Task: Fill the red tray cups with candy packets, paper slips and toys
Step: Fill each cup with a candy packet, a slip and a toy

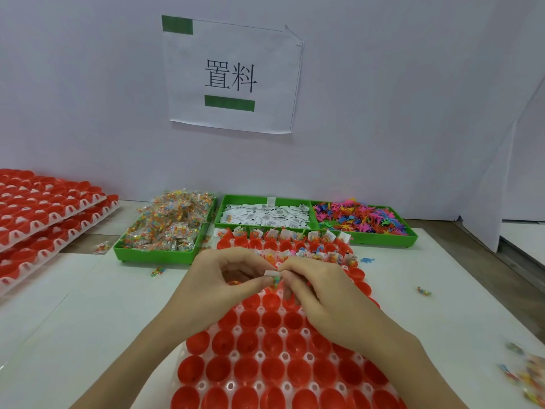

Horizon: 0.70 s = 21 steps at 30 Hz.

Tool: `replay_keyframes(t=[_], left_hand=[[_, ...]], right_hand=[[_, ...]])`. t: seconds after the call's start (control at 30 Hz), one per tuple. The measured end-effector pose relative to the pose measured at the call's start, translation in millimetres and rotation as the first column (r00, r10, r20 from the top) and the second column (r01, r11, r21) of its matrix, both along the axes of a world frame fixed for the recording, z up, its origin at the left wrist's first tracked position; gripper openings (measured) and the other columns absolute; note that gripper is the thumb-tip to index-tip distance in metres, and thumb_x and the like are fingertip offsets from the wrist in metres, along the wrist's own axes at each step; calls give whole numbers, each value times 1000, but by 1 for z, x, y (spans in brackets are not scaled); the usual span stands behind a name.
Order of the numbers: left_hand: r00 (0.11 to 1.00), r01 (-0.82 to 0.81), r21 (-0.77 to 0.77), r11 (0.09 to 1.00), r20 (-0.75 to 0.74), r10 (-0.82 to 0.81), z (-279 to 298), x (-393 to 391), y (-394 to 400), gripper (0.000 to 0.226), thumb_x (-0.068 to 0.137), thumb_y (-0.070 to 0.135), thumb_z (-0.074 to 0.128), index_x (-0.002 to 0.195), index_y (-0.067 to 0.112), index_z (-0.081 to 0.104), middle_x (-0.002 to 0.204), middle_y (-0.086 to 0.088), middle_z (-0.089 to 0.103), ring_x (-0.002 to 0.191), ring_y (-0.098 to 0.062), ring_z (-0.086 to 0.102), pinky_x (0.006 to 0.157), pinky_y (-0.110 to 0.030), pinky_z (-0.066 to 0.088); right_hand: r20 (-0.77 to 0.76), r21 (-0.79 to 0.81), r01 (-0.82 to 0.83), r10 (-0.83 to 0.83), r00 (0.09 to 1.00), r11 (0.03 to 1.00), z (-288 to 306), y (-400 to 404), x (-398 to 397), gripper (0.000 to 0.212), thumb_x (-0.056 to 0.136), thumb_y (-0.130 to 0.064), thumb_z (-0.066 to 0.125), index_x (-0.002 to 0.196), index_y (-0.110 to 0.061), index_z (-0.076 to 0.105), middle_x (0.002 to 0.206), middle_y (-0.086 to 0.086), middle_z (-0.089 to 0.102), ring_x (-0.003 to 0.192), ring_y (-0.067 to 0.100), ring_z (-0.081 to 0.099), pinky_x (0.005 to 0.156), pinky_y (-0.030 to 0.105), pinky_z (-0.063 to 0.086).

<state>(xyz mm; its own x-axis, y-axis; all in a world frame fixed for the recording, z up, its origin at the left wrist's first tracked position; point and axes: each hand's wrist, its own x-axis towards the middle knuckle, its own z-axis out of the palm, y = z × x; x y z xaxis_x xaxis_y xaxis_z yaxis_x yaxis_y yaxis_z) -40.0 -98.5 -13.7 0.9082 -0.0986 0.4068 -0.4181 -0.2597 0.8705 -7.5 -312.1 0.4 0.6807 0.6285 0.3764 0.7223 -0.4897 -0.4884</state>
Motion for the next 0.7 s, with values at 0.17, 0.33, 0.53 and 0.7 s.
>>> replay_keyframes(t=[0.17,0.33,0.53,0.7], left_hand=[[999,-39,14,999,-9,39,1,0,2,13,84,16,83,92,26,82,88,-3,78,84,-21,76,79,-36,62],[998,-62,8,998,-12,62,4,-2,3,11,82,16,82,92,23,83,88,-3,78,82,-19,76,77,-27,61],[997,-71,6,997,-24,71,7,-3,3,12,84,9,82,92,18,83,86,-4,79,80,-17,76,75,-22,59],[995,-91,-7,996,-33,90,8,-3,5,14,83,9,82,91,19,83,86,-4,79,79,-18,76,75,-22,60]], right_hand=[[-35,32,53,-51,998,998,0,-8,8,20,106,-30,48,101,-27,67,77,-12,65,76,8,63,69,17,46],[-147,203,141,-113,983,969,12,-25,17,20,104,-23,54,98,-29,72,79,-8,71,70,11,68,69,24,56],[-234,319,404,-341,910,857,19,-52,60,23,103,-11,53,95,-18,73,77,-1,74,64,10,68,58,19,52],[-264,191,652,-602,754,733,15,-75,134,18,101,-10,56,102,-9,74,86,6,76,77,18,71,78,32,56]])
